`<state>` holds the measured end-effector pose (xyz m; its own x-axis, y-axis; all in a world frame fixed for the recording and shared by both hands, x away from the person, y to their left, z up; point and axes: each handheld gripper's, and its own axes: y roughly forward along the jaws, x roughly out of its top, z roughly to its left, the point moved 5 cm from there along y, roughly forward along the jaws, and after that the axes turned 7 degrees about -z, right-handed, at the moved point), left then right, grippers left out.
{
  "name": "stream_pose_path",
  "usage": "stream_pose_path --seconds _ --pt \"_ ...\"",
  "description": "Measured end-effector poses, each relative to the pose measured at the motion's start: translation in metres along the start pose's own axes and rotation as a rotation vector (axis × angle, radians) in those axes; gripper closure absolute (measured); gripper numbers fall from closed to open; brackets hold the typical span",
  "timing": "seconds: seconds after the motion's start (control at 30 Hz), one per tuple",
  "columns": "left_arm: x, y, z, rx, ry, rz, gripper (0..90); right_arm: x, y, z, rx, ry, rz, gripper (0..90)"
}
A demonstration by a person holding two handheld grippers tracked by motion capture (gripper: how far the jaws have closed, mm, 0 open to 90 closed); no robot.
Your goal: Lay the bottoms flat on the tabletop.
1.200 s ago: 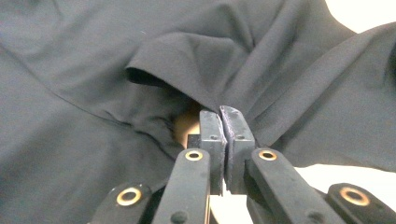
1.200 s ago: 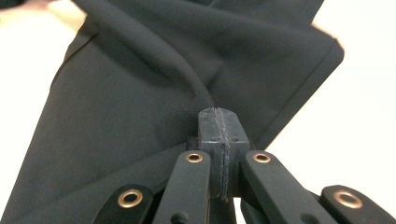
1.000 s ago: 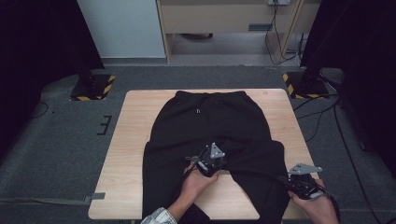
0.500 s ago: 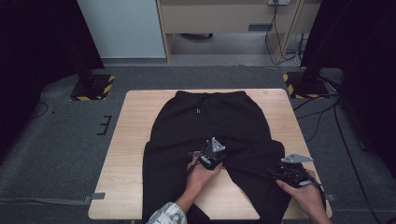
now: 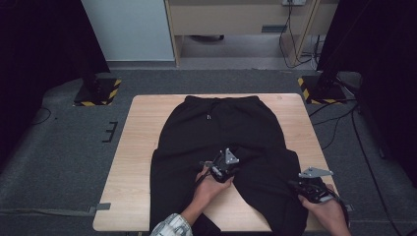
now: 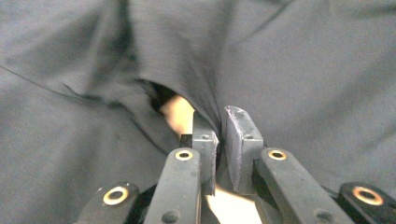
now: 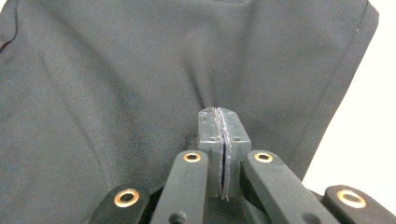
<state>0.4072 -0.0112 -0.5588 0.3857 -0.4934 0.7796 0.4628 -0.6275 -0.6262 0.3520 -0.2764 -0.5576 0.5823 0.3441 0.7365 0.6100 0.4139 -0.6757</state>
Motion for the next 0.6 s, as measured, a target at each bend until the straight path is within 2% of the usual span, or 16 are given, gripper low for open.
stream_pose_path --seconds 0.07,0.1,0.13,0.2,0.27,0.3,0.37,0.47,0.53,0.57,0.6 --pt "-0.008 -0.008 -0.009 -0.053 -0.017 0.011 77.4 -0.006 -0.009 0.005 0.027 -0.012 0.024 86.6" --pt "-0.012 -0.013 -0.012 -0.063 -0.033 0.002 74.0 -0.008 -0.013 0.008 0.04 -0.018 0.029 83.3" --pt "-0.014 -0.017 -0.013 -0.054 -0.032 -0.001 68.3 -0.007 -0.018 0.008 0.037 -0.015 0.006 77.5" --pt "-0.014 -0.025 -0.011 -0.03 -0.047 -0.044 55.8 -0.001 -0.023 0.006 0.023 0.009 -0.043 65.6" --pt "-0.008 -0.031 -0.005 -0.008 -0.087 -0.096 52.1 0.008 -0.022 -0.003 -0.024 0.033 -0.078 54.2" --pt "-0.004 -0.031 -0.002 -0.005 -0.107 -0.112 50.9 0.012 -0.019 -0.007 -0.034 0.048 -0.088 51.8" --pt "0.001 -0.026 0.001 0.0 -0.117 -0.111 51.0 0.017 -0.009 -0.01 -0.043 0.073 -0.086 48.6" --pt "0.002 -0.016 0.0 0.005 -0.098 -0.078 56.2 0.017 0.006 -0.011 -0.061 0.069 -0.065 45.1" --pt "0.0 -0.015 -0.003 0.004 -0.077 -0.056 64.1 0.015 0.013 -0.009 -0.055 0.069 -0.052 45.2" --pt "-0.001 -0.016 -0.004 0.006 -0.066 -0.045 72.3 0.013 0.015 -0.007 -0.054 0.076 -0.045 45.8" --pt "-0.002 -0.018 -0.004 0.008 -0.064 -0.042 76.9 0.012 0.016 -0.005 -0.051 0.065 -0.045 45.8"
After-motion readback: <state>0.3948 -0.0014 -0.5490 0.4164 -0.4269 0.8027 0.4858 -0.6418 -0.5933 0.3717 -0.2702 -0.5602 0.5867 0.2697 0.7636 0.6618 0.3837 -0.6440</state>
